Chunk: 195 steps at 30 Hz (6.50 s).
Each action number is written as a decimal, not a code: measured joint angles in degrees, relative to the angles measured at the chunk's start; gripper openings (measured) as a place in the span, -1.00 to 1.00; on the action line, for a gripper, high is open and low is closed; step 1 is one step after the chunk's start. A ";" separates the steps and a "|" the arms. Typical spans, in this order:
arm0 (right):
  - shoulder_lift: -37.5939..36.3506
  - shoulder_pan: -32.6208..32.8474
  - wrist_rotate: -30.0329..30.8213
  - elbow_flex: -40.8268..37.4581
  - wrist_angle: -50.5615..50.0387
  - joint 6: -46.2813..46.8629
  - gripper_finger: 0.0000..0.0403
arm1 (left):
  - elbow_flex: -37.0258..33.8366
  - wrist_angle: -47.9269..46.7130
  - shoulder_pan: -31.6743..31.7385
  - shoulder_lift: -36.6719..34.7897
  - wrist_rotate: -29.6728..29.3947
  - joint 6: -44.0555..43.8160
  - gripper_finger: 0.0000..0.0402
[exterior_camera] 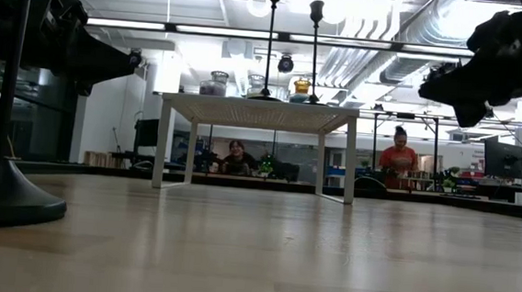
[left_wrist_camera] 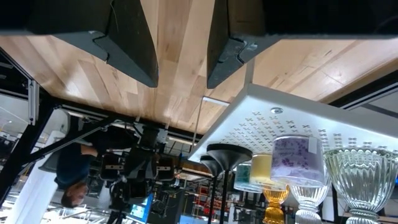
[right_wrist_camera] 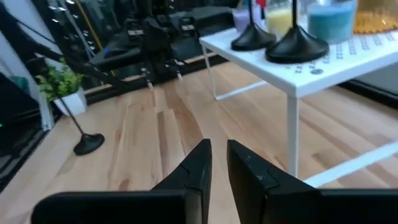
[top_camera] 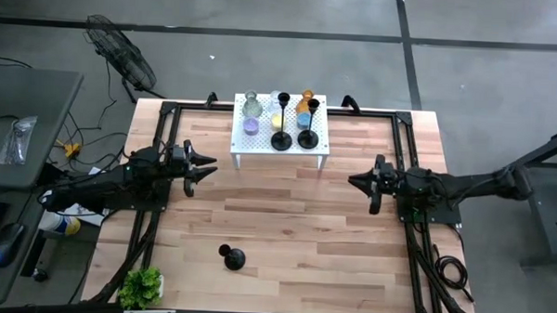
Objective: Pick & Place candle stick holders
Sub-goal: Put the black candle holder on the shelf aligned with the other black candle holders
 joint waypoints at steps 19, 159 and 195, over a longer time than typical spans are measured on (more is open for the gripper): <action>-12.95 -0.28 -6.90 -5.03 0.28 -6.61 -0.79 | 0.00 0.01 -0.01 0.02 0.00 0.00 -0.33; -12.69 -5.15 -15.30 -5.20 -1.26 -7.22 -0.79 | 22.05 18.57 -55.55 61.70 -14.14 1.99 -0.33; -12.69 -5.16 -15.30 -5.20 -1.04 -7.22 -0.79 | 25.73 20.52 -61.86 69.22 -34.17 0.18 -0.33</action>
